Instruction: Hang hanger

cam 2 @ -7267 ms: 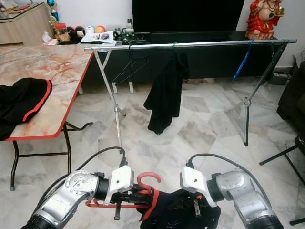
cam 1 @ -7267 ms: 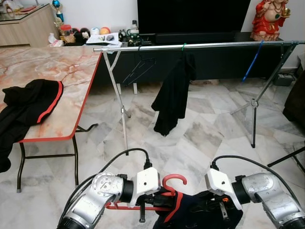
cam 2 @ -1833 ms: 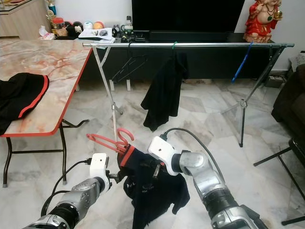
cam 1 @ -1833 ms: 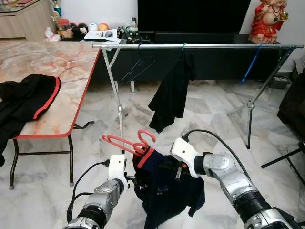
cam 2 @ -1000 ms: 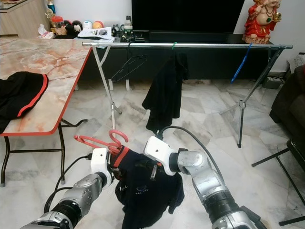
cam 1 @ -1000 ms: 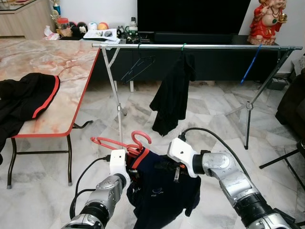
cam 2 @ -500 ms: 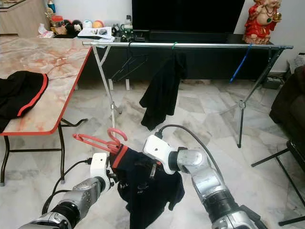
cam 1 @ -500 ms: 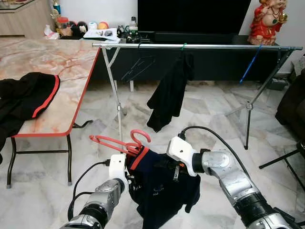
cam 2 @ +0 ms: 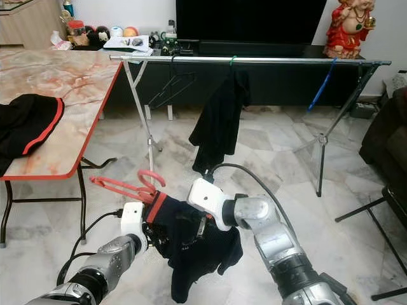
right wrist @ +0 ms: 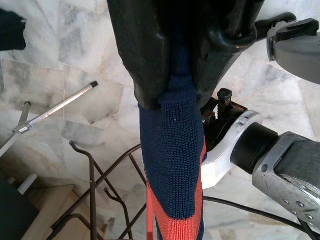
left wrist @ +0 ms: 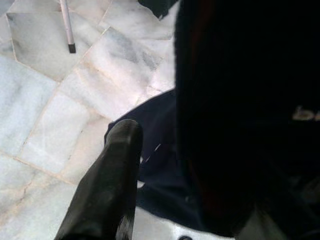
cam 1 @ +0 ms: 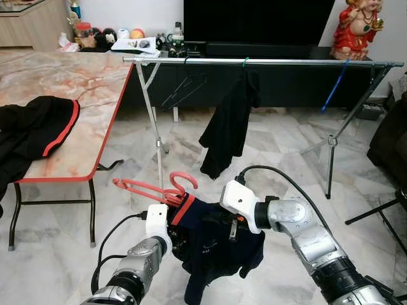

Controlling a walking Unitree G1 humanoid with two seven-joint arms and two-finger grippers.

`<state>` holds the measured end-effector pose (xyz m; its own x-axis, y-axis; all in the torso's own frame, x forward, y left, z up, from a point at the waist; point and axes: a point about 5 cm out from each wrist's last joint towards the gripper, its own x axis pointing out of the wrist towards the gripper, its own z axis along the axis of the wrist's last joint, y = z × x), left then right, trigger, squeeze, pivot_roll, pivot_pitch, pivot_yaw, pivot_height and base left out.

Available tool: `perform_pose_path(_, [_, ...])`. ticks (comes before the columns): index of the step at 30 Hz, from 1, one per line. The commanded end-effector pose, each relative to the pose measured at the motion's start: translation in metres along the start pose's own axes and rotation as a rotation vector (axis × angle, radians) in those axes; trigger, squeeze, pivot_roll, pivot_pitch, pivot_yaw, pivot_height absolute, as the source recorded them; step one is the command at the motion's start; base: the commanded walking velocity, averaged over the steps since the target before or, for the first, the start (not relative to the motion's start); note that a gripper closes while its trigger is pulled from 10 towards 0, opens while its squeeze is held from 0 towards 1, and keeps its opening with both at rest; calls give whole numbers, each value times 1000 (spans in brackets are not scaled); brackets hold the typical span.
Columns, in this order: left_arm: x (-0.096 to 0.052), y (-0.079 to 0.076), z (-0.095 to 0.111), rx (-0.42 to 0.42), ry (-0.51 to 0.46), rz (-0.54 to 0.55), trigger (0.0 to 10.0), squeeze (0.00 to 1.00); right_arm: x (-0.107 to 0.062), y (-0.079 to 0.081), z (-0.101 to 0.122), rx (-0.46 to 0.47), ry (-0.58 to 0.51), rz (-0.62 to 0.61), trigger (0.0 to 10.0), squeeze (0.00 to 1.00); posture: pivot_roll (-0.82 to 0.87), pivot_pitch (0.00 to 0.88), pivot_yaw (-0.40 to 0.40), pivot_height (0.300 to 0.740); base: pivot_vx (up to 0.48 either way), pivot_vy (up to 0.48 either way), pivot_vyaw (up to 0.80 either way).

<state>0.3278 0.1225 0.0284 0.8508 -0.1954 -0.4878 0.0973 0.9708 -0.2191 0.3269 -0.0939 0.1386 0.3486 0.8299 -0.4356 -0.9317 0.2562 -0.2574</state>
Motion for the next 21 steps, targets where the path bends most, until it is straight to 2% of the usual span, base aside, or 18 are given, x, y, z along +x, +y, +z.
perform_pose_path(1, [0, -2, 2, -3, -14, -8, 0, 0, -1, 1, 9, -24, -40, 5, 10000, 0, 32, 68, -37, 740, 0, 0, 0])
perform_pose_path(21, [0, -1, 1, 16, -17, -30, 0, 0, -4, -1, 3, -9, -14, -18, 10000, 0, 36, 74, -39, 740, 0, 0, 0])
